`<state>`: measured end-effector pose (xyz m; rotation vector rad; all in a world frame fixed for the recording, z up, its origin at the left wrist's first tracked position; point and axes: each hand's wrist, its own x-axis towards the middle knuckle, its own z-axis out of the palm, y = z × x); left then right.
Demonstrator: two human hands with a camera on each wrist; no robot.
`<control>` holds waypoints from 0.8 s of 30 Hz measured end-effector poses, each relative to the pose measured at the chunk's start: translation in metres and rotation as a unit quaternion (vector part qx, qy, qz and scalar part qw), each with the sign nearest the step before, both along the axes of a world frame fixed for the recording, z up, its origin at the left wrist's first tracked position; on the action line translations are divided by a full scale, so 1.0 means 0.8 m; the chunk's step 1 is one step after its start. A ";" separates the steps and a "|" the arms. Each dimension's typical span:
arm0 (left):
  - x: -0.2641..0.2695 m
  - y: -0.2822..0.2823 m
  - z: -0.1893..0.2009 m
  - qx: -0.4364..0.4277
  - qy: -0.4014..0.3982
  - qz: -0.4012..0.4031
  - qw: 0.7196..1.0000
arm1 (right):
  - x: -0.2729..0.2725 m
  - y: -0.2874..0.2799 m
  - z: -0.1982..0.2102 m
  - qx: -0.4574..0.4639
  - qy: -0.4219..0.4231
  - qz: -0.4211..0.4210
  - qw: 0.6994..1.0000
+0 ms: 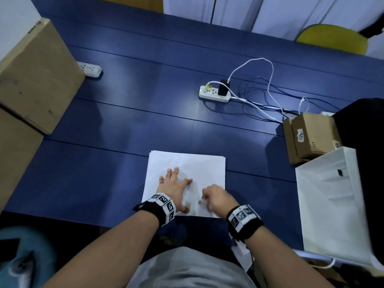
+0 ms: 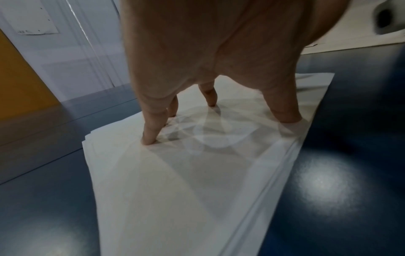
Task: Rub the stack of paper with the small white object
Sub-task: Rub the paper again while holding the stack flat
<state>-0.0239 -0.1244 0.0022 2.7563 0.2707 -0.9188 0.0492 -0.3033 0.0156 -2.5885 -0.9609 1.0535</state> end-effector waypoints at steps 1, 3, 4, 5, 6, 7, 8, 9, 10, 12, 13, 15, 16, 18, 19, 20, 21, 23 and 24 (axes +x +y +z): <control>0.000 0.001 0.000 0.002 -0.002 -0.001 1.000 | -0.008 -0.002 0.002 -0.009 0.028 0.025 0.999; -0.001 0.001 -0.001 0.000 -0.005 -0.002 1.000 | -0.001 0.004 0.004 -0.012 0.018 0.034 0.999; -0.002 0.001 -0.001 -0.002 -0.004 -0.001 1.000 | 0.008 0.010 0.004 -0.005 -0.013 0.017 1.000; -0.002 0.001 0.000 -0.003 -0.002 -0.001 1.000 | 0.019 0.015 0.003 0.002 -0.044 -0.013 0.999; -0.002 0.001 0.000 -0.003 0.000 0.000 1.000 | 0.030 0.019 0.002 0.011 -0.072 -0.046 0.996; -0.001 0.002 0.001 0.000 0.001 -0.001 1.000 | 0.037 0.020 0.001 0.022 -0.090 -0.075 0.993; -0.001 0.002 0.002 0.001 0.002 -0.003 1.000 | 0.040 0.019 0.001 0.029 -0.098 -0.091 0.991; -0.001 0.002 0.002 0.002 0.002 -0.005 1.000 | 0.037 0.017 0.002 0.030 -0.095 -0.096 0.990; -0.001 0.002 0.001 0.000 0.002 -0.007 1.000 | 0.028 0.012 0.004 0.019 -0.077 -0.083 0.993; -0.001 0.002 0.000 -0.003 -0.002 -0.006 1.000 | 0.003 0.002 0.010 0.004 -0.018 -0.033 0.999; -0.002 0.003 0.001 -0.003 -0.002 -0.006 1.000 | -0.008 -0.001 0.013 0.001 0.010 -0.006 1.000; -0.002 0.003 0.000 -0.005 -0.002 -0.006 1.000 | -0.014 -0.002 0.013 0.000 0.010 0.019 1.000; -0.002 0.002 0.000 -0.005 -0.001 -0.006 1.000 | -0.007 0.001 0.011 0.005 -0.010 0.008 1.000; -0.002 0.002 0.001 0.000 0.000 -0.009 1.000 | 0.014 0.007 0.000 0.020 -0.063 -0.040 0.997; -0.001 0.001 0.001 0.003 -0.001 -0.009 1.000 | 0.025 0.009 -0.004 0.025 -0.086 -0.068 0.994; -0.001 0.001 0.002 0.006 -0.001 -0.009 1.000 | 0.033 0.009 -0.006 0.029 -0.102 -0.090 0.990; -0.001 0.001 0.002 0.007 -0.001 -0.009 1.000 | 0.036 0.007 -0.007 0.031 -0.105 -0.101 0.989; -0.001 0.001 0.002 0.008 -0.002 -0.011 1.000 | 0.025 0.001 -0.002 0.021 -0.058 -0.085 0.994; -0.002 0.001 0.000 0.008 -0.004 -0.011 1.000 | 0.014 -0.002 0.000 0.008 -0.020 -0.055 0.998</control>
